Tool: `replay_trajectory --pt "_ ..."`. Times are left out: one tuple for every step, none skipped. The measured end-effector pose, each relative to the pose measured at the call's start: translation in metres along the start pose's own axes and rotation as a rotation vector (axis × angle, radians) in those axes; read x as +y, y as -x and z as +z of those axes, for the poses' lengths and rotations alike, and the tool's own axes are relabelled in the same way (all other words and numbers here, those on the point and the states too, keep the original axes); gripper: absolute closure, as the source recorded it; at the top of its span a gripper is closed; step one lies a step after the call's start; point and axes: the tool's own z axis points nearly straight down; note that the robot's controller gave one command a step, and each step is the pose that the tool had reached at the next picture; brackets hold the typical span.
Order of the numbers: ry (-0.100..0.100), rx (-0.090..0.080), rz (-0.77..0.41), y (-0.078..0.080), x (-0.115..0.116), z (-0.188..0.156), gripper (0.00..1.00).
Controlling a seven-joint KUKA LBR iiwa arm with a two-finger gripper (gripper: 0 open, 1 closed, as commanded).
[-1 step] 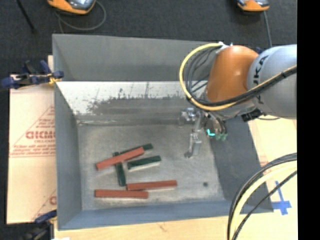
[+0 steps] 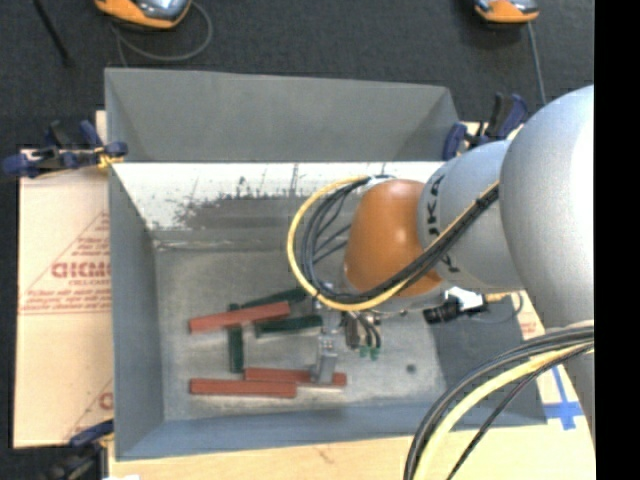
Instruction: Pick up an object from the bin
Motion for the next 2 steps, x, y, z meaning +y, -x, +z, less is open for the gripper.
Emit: replay_trajectory --pt "-0.002 -0.012 -0.083 0.0323 0.0097 -0.0027 0.00" --pt "-0.003 -0.010 -0.084 0.0315 0.0094 -0.0027 1.00"
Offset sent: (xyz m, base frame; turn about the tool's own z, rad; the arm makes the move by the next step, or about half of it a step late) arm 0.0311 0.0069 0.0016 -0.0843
